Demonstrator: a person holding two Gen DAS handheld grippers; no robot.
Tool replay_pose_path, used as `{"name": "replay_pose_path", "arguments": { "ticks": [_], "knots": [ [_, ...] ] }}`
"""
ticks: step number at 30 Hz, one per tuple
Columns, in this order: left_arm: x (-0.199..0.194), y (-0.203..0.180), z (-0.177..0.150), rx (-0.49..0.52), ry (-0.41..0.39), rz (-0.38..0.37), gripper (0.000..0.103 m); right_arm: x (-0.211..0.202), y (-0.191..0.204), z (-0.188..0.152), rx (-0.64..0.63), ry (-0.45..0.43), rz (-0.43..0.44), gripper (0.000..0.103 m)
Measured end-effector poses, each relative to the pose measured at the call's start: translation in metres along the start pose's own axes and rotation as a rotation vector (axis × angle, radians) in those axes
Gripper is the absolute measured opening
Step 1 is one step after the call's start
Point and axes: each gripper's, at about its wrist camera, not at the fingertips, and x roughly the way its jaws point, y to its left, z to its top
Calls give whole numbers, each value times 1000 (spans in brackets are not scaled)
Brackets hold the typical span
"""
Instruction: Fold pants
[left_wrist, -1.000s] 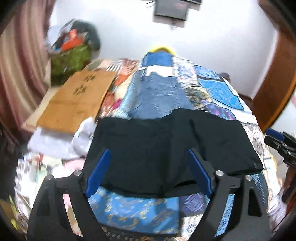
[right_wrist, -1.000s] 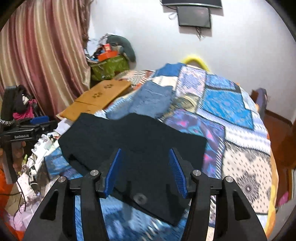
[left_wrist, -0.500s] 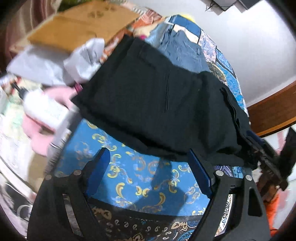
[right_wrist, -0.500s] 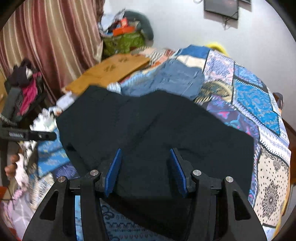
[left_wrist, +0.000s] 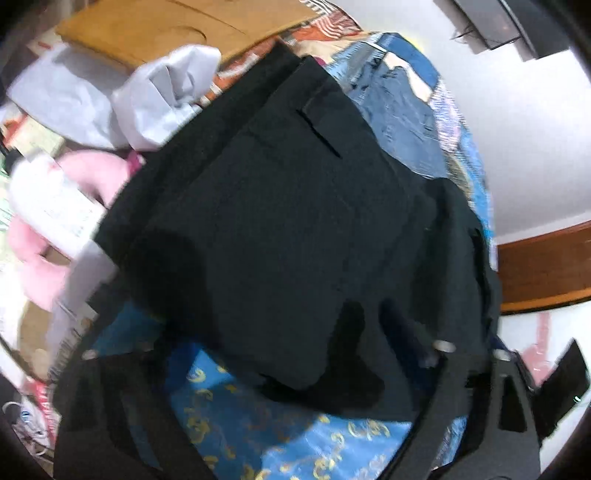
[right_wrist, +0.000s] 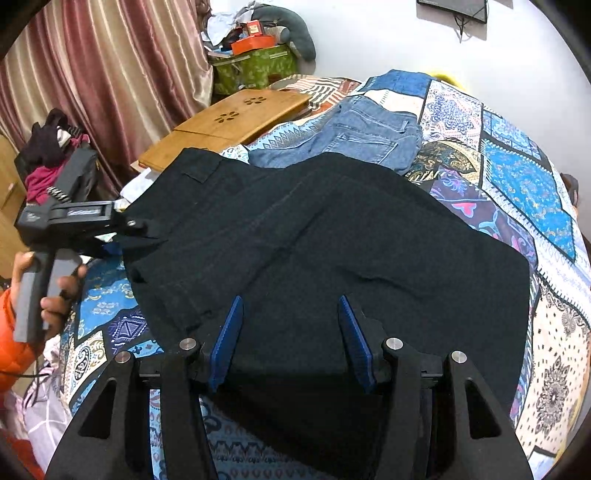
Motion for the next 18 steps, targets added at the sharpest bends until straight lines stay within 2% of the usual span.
{"name": "replay_pose_path", "arguments": {
  "ticks": [1,2,6,10,18],
  "knots": [
    [-3,-3,0,21,-23,70,52,-1,0,0,2,-2,3,50],
    [-5,-3,1,37,-37,98,34,-2,-1,-1,6,-6,8,50],
    [-13,-7,-4,64,-86,131,23,-6,-3,-3,25,-19,14,50],
    [-33,-40,-10,202,-189,213,17,-20,-11,-8,59,-51,-4,50],
    [-97,-107,-11,346,-342,107,15,-73,-64,-37,219,-137,-109,50]
  ]
}}
